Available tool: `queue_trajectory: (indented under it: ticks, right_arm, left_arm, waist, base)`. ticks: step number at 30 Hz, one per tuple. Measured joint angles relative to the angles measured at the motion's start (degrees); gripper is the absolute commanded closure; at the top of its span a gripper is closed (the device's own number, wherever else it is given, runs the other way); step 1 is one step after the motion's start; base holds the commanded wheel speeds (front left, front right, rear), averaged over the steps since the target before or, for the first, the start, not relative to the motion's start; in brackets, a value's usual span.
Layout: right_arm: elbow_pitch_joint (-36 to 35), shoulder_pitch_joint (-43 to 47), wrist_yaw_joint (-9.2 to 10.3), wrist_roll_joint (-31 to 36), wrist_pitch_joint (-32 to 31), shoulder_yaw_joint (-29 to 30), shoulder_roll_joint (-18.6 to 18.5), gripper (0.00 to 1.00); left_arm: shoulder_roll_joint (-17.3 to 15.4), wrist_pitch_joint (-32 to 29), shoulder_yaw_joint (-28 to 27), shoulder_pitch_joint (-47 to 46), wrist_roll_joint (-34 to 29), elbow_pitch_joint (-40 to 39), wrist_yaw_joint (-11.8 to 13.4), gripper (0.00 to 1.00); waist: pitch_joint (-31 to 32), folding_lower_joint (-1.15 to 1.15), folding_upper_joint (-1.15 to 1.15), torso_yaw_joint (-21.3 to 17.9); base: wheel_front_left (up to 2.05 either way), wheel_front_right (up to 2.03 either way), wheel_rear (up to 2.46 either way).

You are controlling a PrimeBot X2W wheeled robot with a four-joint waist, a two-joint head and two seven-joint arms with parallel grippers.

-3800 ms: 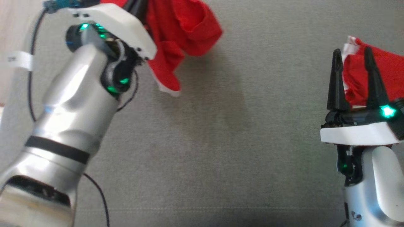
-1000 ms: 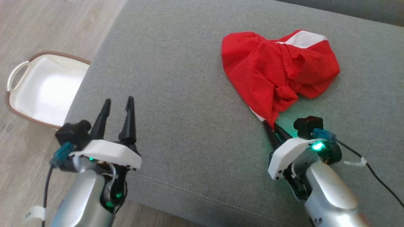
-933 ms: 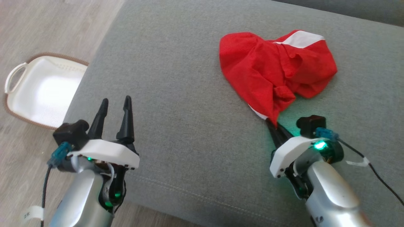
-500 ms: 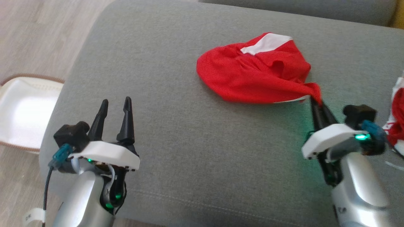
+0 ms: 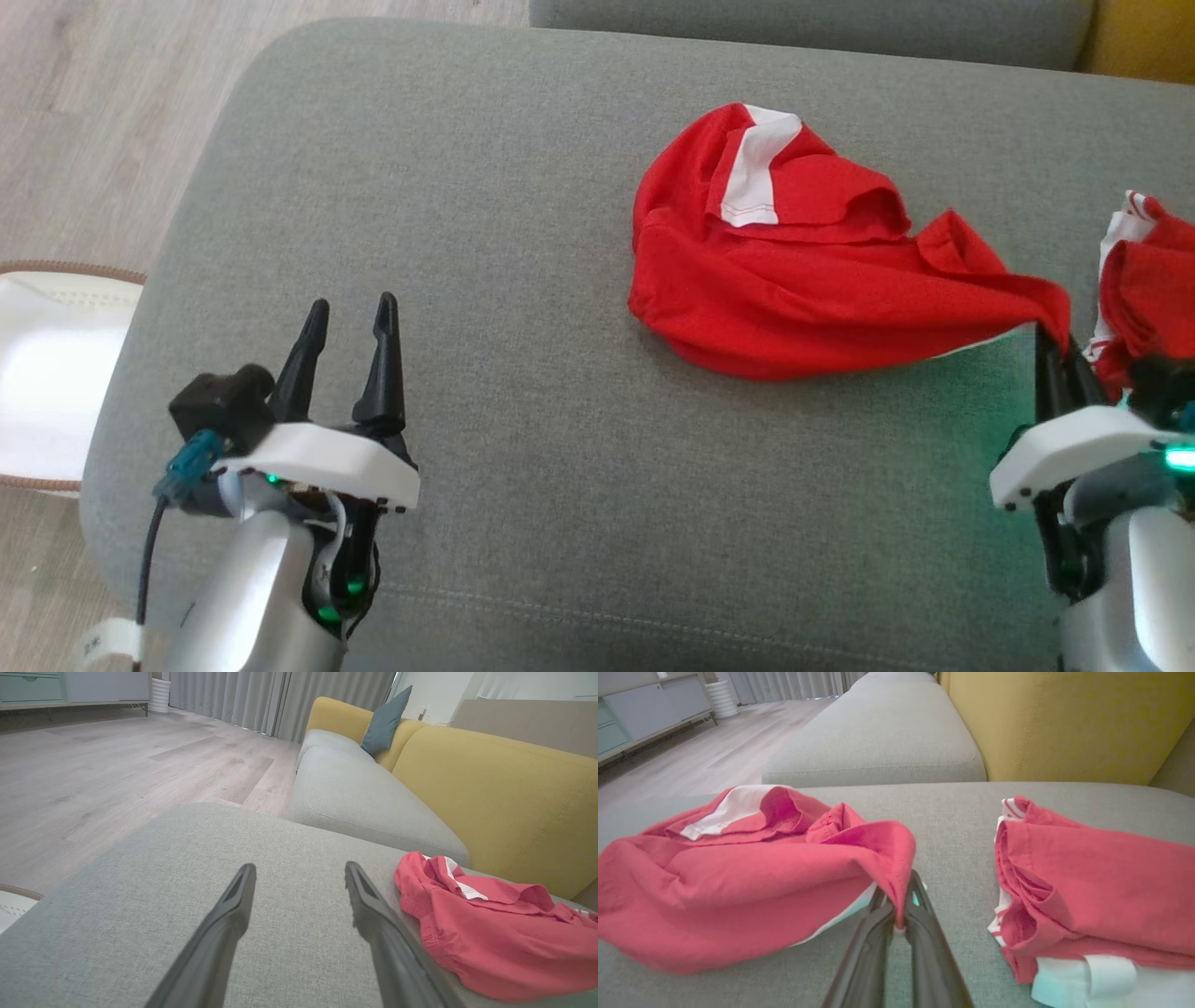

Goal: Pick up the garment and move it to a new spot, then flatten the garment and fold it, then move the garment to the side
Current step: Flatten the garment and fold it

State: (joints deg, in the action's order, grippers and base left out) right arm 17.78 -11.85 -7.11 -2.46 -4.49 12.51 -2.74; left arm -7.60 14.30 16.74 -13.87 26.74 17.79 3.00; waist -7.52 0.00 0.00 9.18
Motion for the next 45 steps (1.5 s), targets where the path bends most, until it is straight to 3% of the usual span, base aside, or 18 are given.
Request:
queue_trajectory:
  ticks: [1, 2, 10, 19, 30, 43, 44, 45]
  right_arm:
    - [0.0, 0.3, 0.00, 0.0, -0.3, -0.1, 0.0, 0.32]
    - [0.0, 0.7, 0.00, 0.1, -0.9, -0.1, 0.1, 0.00]
    - [-2.5, 2.5, 0.00, 2.5, 2.0, -1.8, 0.1, 0.00]
    - [-6.3, 4.8, 0.00, -0.9, 5.5, -19.3, 0.1, 0.00]
    - [2.6, 1.6, 0.00, 0.0, 4.5, -27.6, -1.9, 0.00]
    - [13.6, -7.9, 0.00, 2.0, 4.8, -30.4, -6.4, 0.00]
    - [14.3, -8.6, 0.00, 2.0, 4.8, -31.0, -6.6, 0.26]
    - [14.9, -9.2, 0.00, 2.0, 4.8, -31.5, -6.9, 0.96]
  left_arm:
    - [0.1, 0.0, -0.1, 0.1, 0.0, 0.1, 0.0, 0.00]
    - [0.2, 0.0, -0.1, 0.2, 0.0, 0.1, -0.1, 0.00]
    - [0.6, 0.0, 0.0, 0.4, -0.5, 0.8, -0.6, 0.00]
    - [0.7, 0.0, 0.6, 0.9, -0.7, 1.0, -1.1, 0.00]
    - [1.2, 0.0, 1.4, 0.9, -0.9, 1.1, -1.5, 0.00]
    - [1.9, 0.0, 1.7, 0.3, -0.8, 1.7, -2.0, 0.00]
    - [1.9, 0.0, 1.7, 0.2, -0.8, 1.8, -2.0, 0.00]
    - [2.0, 0.0, 1.7, 0.0, -0.8, 1.8, -2.0, 0.00]
  waist:
    - [0.1, 0.00, 0.00, -0.1]
    - [0.1, 0.00, 0.00, -0.2]
    - [1.0, 0.00, 0.00, 0.0]
    - [1.3, 0.00, 0.00, 1.8]
    - [-0.1, 0.00, 0.00, 6.0]
    - [-4.2, 0.00, 0.00, 10.2]
    - [-4.5, 0.00, 0.00, 10.3]
    - [-4.8, 0.00, 0.00, 10.4]
  base:
    - [0.00, 0.00, 0.00]
    - [0.00, 0.00, 0.00]
    - [0.00, 0.00, 0.00]
    - [0.00, 0.00, 0.00]
    - [0.00, 0.00, 0.00]
    - [0.00, 0.00, 0.00]
    - [0.00, 0.00, 0.00]
    - [0.00, 0.00, 0.00]
